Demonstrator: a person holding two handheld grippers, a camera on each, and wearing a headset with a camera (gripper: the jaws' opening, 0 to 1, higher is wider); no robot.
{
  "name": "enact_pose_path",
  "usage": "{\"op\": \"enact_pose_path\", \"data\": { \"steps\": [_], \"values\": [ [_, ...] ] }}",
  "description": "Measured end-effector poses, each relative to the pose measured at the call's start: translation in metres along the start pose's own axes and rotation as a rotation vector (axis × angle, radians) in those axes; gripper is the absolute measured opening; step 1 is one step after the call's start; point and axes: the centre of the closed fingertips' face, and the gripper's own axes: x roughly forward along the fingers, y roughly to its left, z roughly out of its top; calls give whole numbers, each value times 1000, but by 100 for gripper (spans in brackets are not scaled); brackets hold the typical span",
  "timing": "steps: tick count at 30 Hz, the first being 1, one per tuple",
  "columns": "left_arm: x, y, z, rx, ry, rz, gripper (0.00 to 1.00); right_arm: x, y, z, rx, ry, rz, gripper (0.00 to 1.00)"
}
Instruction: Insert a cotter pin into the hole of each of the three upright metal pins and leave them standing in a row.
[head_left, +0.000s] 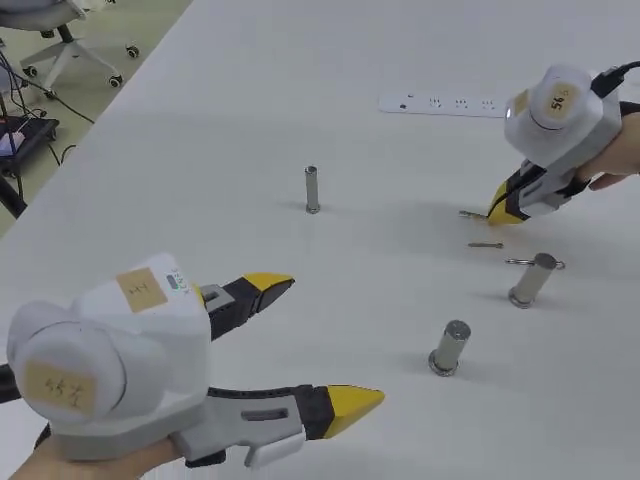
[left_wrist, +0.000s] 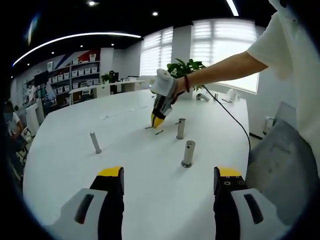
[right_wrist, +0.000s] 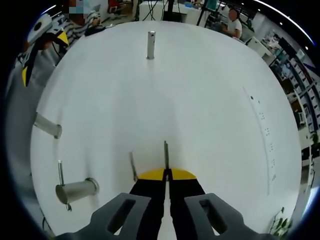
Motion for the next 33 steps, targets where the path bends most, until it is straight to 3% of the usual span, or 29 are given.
{"op": "enact_pose_path", "data": {
  "steps": [2, 10, 16, 18, 26, 29, 33],
  "values": [
    [1, 2, -2, -7, 22, 2, 72, -2, 0, 0, 9, -9, -5, 2],
    [3, 7, 2, -28, 28, -1, 70, -8, 2, -2, 6, -30, -41, 2],
    [5, 6, 8, -12, 37, -11, 68, -23, 8, 10, -9, -75, -82, 2],
    [6, 5, 9, -2, 42, -11, 66, -26, 3, 12, -11, -99, -100, 2],
    [8, 3, 18, 9, 47, -14, 61, -52, 29, 38, -42, -178, -140, 2],
    [9, 2, 19, 9, 59, -12, 58, -56, 31, 42, -62, -201, -148, 2],
    [10, 0, 22, -3, 50, -12, 56, -69, 52, 56, -89, -231, -149, 2]
  ]
}}
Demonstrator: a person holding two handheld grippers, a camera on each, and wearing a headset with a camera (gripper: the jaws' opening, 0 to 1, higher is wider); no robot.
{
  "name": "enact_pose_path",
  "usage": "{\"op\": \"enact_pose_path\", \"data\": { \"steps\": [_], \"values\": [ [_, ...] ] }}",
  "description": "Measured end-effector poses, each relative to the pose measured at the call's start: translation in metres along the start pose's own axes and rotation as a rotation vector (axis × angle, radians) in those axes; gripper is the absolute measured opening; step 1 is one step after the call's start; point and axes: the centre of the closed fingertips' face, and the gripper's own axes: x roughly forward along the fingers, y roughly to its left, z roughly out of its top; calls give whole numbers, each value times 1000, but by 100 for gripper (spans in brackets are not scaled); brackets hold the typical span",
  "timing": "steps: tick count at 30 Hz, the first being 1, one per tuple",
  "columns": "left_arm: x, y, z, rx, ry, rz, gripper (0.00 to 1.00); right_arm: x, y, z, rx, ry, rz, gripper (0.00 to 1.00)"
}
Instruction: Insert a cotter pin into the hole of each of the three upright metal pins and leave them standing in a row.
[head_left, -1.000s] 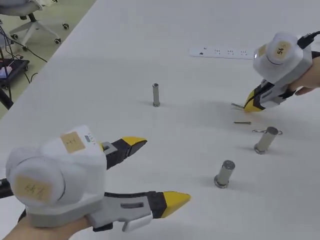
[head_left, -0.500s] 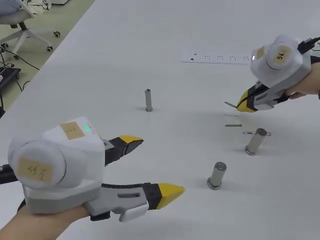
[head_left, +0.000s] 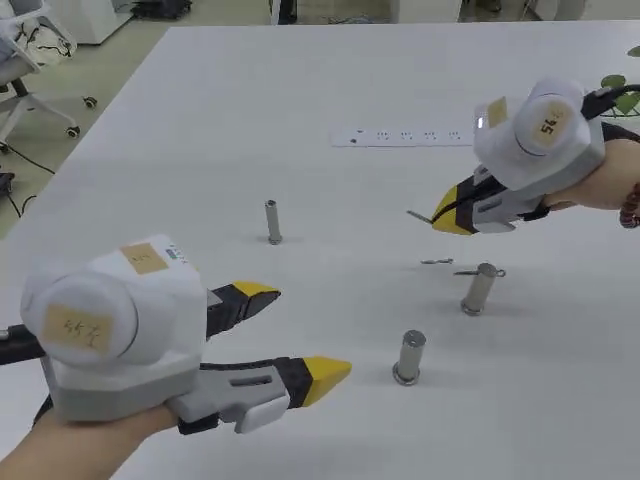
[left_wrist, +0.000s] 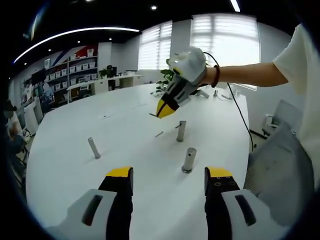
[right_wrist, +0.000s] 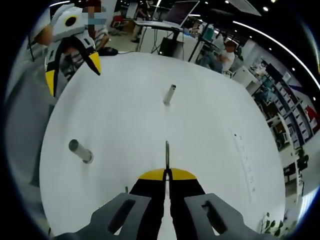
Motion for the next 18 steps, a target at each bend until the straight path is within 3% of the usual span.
{"op": "enact_pose_path", "data": {
  "steps": [8, 10, 18],
  "values": [
    [4, -9, 6, -42, -18, -24, 51, -12, 34, 24, -57, -37, 18, 2],
    [4, -11, 8, -53, -25, -29, 49, -12, 36, 25, -65, -45, 25, 2],
    [7, -15, 13, -130, -43, -47, 42, -17, 66, 42, -99, -80, 44, 2]
  ]
}}
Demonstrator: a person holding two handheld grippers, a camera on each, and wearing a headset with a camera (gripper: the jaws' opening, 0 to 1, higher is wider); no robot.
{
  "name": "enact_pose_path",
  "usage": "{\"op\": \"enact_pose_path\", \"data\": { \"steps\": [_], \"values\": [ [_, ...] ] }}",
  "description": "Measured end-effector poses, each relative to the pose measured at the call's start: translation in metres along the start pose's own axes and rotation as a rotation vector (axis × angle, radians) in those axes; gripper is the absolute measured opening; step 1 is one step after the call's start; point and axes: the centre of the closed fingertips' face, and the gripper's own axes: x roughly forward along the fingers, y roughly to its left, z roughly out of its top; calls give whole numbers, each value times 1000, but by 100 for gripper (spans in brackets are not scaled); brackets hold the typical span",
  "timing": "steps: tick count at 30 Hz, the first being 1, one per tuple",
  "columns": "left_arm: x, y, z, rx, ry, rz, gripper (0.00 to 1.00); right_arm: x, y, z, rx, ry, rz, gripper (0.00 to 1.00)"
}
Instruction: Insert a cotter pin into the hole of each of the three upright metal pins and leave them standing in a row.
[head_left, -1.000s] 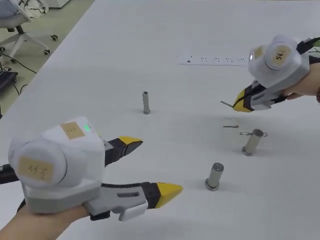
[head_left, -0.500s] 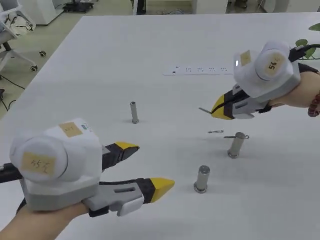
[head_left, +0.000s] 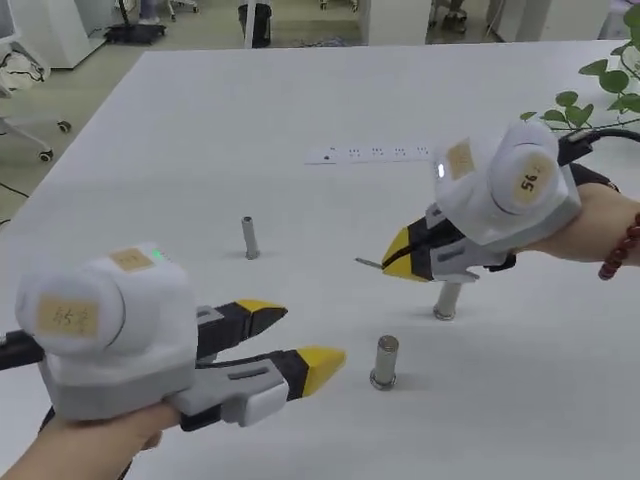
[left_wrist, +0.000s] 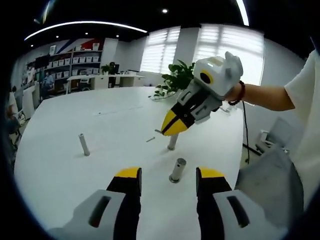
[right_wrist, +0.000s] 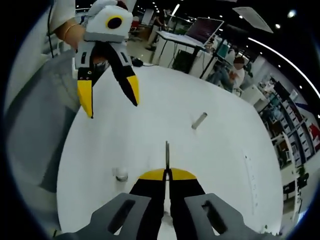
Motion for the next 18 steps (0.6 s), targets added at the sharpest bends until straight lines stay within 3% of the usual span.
{"op": "enact_pose_path", "data": {
  "steps": [12, 18],
  "values": [
    [4, -5, 11, -179, -62, -29, 30, -1, 36, 18, -52, -32, 35, 2],
    [6, -9, 11, -192, -62, -39, 23, 0, 48, 24, -64, -45, 48, 2]
  ]
}}
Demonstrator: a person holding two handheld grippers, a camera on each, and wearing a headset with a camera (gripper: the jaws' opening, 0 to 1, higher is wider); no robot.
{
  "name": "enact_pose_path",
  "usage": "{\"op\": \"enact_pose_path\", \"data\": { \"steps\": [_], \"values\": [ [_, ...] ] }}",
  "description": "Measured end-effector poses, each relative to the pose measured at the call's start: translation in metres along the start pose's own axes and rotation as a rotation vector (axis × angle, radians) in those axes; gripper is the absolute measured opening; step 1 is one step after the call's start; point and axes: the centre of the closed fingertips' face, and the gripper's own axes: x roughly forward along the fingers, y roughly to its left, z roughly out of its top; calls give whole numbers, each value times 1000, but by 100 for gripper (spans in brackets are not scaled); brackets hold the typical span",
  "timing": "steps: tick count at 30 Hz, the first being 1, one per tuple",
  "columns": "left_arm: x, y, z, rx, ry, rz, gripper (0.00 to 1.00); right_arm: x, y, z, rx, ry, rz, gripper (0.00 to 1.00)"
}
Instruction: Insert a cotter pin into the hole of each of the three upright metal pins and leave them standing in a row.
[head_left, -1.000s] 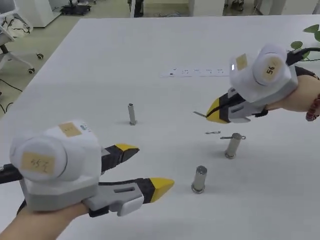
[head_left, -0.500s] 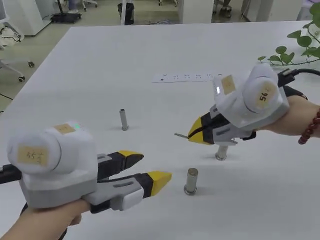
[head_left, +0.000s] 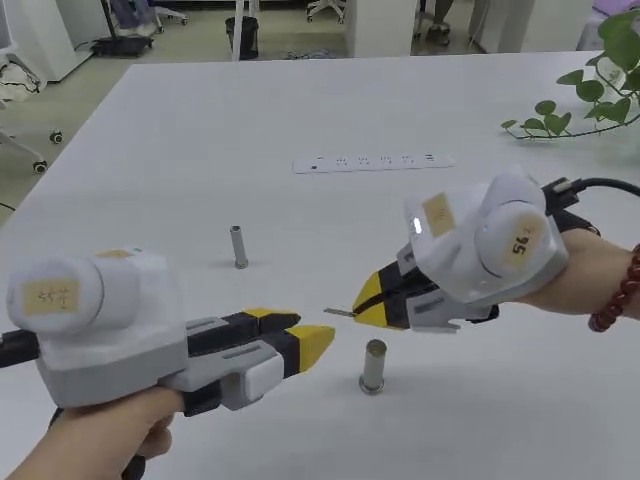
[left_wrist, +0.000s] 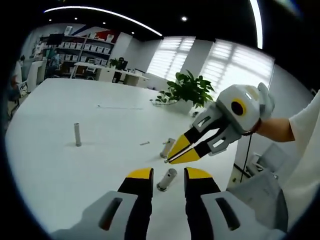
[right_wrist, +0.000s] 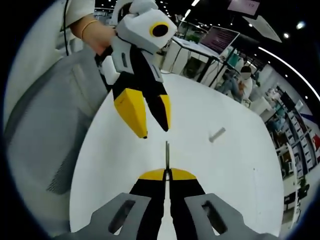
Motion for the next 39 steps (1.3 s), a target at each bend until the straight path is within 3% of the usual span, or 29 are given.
{"op": "enact_pose_path", "data": {
  "steps": [14, 33, 39],
  "values": [
    [1, -2, -8, -19, 20, 5, 12, 4, 16, 19, -19, -37, 17, 2],
    [0, 1, -11, -72, 21, 10, 2, 8, 20, 32, -31, -59, 19, 2],
    [0, 1, -12, -60, 27, 14, 1, 10, 21, 31, -22, -59, 19, 2]
  ]
}}
